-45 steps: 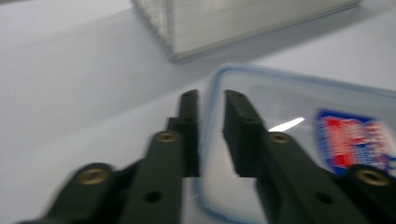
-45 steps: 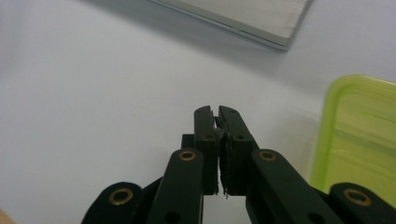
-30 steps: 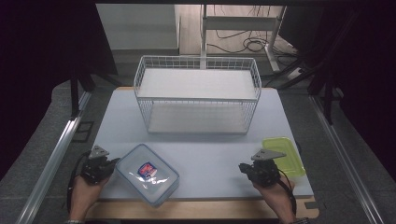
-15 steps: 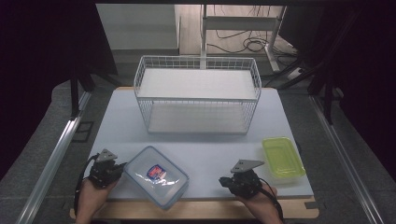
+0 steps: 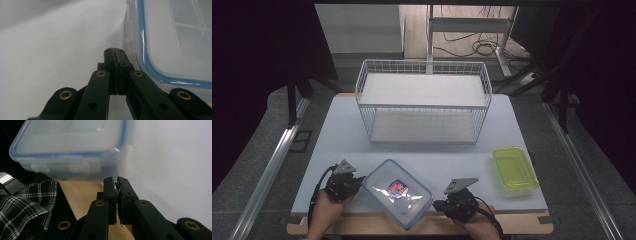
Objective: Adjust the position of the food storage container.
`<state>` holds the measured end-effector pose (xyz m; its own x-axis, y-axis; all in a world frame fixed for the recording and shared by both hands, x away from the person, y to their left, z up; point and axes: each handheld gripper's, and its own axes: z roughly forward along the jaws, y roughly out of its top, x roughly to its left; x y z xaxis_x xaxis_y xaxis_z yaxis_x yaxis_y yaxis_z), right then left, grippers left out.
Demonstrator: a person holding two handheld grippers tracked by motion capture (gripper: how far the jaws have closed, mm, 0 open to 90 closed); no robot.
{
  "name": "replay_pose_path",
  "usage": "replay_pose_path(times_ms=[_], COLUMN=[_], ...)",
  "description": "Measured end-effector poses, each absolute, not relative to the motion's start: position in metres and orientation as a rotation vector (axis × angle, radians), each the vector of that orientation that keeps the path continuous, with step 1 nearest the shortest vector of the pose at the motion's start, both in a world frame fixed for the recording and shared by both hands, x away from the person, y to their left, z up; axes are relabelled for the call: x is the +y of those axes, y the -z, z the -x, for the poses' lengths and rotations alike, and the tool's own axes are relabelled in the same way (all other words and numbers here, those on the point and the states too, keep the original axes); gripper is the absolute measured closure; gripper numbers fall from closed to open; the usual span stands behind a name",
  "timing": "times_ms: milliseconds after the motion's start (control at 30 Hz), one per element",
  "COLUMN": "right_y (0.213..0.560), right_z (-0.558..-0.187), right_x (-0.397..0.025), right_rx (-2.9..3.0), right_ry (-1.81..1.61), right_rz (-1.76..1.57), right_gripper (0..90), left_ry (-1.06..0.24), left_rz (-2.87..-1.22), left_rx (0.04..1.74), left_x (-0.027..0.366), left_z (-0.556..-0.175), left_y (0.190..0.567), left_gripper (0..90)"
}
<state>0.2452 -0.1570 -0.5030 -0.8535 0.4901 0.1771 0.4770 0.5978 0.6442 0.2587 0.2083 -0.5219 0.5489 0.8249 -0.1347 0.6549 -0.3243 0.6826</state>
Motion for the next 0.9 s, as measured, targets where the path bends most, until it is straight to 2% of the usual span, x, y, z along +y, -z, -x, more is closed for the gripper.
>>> replay_pose_path(times_ms=[533,900], right_y=[0.5,0.5], right_z=[-0.246,-0.277], right_x=[-0.164,-0.192], right_rx=[2.799,2.628], right_ry=[-1.082,-1.029], right_rz=[-0.883,-1.076], right_gripper=[86.5,87.8], left_ry=[-0.265,-0.222], left_rz=[-2.083,-2.175], left_rx=[1.173,1.068], left_x=[0.199,0.166], left_z=[-0.259,-0.254], left_y=[0.522,0.522], left_gripper=[90.0,89.9])
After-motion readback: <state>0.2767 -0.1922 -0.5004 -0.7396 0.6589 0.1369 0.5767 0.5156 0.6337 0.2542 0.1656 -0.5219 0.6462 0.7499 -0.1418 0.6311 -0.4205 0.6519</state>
